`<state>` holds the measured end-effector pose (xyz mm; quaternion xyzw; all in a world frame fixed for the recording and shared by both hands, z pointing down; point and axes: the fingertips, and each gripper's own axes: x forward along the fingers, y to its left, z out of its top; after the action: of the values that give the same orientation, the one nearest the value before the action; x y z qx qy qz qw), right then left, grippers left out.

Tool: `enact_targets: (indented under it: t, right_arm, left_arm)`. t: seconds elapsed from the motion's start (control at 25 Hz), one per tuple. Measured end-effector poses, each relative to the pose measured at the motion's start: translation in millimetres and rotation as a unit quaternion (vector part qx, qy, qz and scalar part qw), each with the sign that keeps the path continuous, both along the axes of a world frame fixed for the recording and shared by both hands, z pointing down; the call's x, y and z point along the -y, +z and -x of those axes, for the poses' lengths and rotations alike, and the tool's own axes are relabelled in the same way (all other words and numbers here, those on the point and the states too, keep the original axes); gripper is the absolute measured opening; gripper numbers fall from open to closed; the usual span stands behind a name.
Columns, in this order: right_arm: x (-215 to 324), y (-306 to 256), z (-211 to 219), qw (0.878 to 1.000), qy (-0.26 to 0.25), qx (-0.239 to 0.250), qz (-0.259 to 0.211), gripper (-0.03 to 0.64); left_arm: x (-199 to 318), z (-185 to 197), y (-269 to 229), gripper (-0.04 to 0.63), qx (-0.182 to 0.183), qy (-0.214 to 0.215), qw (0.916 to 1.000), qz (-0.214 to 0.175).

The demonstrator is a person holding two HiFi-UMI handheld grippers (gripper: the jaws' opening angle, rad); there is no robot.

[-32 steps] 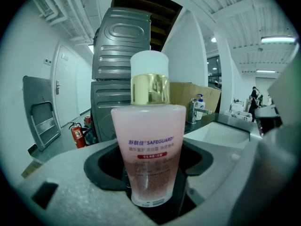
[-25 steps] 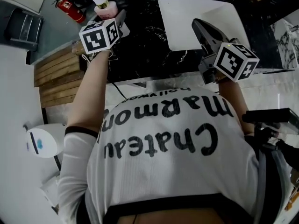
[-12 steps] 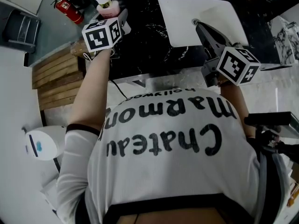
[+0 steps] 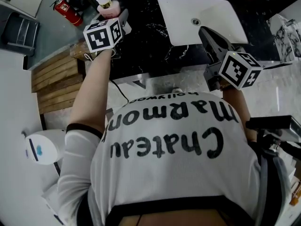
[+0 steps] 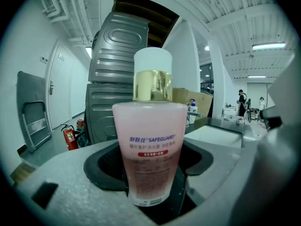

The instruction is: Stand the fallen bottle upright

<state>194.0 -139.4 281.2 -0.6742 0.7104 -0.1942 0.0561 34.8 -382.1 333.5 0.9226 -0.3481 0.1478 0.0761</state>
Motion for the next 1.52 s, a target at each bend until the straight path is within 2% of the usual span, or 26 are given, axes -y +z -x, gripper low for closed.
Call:
enact_targets:
  t: [0.28, 0.48, 0.68, 1.0, 1.12, 1.4, 1.52]
  right_arm:
    - [-12, 1, -4, 1.0, 0.015, -0.005, 0.004, 0.009]
    - [-19, 0, -10, 0.999, 0.029, -0.011, 0.005, 0.009]
    - [-25, 1, -9, 0.999, 0.038, -0.011, 0.009, 0.009]
    - [-30, 3, -4, 0.999, 0.042, -0.017, 0.011, 0.009]
    - [-32, 3, -1, 0.999, 0.042, -0.026, 0.013, 0.009]
    - [-39, -1, 1, 0.998, 0.047, -0.03, 0.006, 0.009]
    - [-43, -2, 4, 0.998, 0.046, -0.031, 0.003, 0.009]
  left_arm:
    - [-1, 1, 2, 0.328, 0.003, 0.002, 0.9998, -0.018]
    - [0, -1, 8, 0.328, 0.028, 0.007, 0.9992, -0.029]
    - [-3, 0, 31, 0.328, 0.06, 0.01, 0.9981, 0.0]
    - [-8, 2, 40, 0.33, 0.069, 0.011, 0.9976, 0.001]
    - [-7, 4, 34, 0.344, 0.064, 0.006, 0.9979, -0.01]
    - [-6, 5, 0, 0.364, 0.017, 0.007, 0.9982, -0.058]
    - [-9, 5, -13, 0.364, 0.007, 0.008, 0.9971, -0.075]
